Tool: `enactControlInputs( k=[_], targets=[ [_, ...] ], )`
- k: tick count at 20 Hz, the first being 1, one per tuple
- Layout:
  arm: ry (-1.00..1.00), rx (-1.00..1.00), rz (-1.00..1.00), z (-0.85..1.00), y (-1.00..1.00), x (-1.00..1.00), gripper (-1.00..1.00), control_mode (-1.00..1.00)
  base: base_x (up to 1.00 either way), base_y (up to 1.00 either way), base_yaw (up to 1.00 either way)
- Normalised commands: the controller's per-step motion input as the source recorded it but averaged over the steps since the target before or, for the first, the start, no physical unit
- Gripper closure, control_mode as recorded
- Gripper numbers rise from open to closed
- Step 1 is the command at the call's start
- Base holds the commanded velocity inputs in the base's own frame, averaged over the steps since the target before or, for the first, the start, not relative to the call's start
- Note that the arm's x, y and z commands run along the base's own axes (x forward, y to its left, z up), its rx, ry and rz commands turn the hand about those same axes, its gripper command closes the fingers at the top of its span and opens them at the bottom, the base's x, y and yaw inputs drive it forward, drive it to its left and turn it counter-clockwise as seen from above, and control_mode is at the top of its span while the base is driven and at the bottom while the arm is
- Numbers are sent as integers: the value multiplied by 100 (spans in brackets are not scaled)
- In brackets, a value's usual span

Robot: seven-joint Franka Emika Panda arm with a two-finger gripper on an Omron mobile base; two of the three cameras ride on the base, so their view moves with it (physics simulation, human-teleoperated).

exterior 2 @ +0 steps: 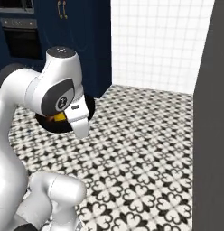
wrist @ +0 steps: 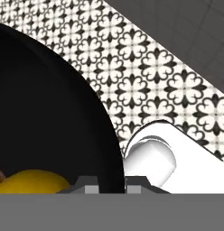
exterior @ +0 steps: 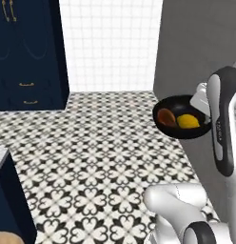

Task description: Pick the chicken drumstick and lemon from their plates and place them in the bowl. Then put the bowl in the fridge.

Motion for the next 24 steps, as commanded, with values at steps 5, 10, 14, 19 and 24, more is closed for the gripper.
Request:
enactControlInputs(
  k=[5, 10, 14, 19, 24],
  targets=[
    [0, 0, 0, 0, 0, 0, 100, 100, 100, 55, -39],
    [0, 0, 0, 0, 0, 0, 100, 100, 100, 94, -3],
    [0, 0, 0, 0, 0, 0, 100, 100, 100, -6, 25],
    [0, 0, 0, 0, 0, 0, 100, 100, 100, -65, 33],
    [0, 0, 0, 0, 0, 0, 100, 100, 96, -22, 70]
  ],
)
